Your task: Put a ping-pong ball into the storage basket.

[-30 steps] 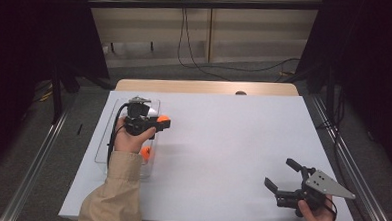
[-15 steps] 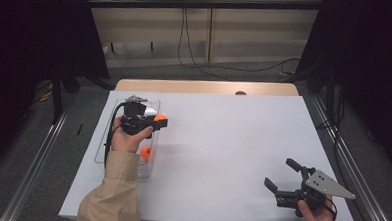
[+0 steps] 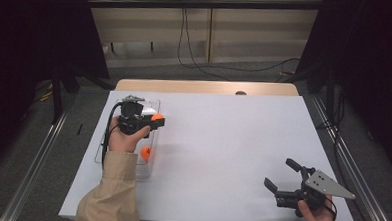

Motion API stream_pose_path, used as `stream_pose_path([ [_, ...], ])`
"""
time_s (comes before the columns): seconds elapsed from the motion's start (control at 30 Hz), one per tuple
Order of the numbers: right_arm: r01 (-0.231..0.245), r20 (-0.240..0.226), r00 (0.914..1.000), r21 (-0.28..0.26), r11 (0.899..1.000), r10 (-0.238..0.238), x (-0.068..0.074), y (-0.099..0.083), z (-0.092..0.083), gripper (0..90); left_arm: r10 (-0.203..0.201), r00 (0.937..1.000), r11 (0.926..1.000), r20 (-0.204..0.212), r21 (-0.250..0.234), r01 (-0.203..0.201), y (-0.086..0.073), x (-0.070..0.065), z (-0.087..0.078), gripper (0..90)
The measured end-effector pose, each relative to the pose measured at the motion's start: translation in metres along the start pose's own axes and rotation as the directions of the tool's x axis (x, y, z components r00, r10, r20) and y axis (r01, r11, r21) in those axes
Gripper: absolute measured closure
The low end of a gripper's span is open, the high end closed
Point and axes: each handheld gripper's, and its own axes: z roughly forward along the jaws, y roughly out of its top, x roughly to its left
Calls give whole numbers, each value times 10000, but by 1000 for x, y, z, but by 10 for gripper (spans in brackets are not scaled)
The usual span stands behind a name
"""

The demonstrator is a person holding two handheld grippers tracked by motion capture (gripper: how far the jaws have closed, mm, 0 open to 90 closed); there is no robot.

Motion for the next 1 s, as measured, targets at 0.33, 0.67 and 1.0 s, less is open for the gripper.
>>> stream_pose_path([
  [0.33, -5, 5, 10000, 4, 10000, 5, 0, 0, 0, 13, -64, 9999, 10000, -84, -58, 63, 0, 3, -3, 510],
  [0.67, 21, -5, 10000, -12, 10000, -21, 0, 0, 0, 13, -252, 9996, 9995, -142, -188, 249, -1, 10, -8, 510],
  [1.0, 13, -20, 10000, -14, 10000, -13, 0, 1, 1, 13, -301, 9991, 9993, -283, -248, 294, -3, 16, -12, 510],
])
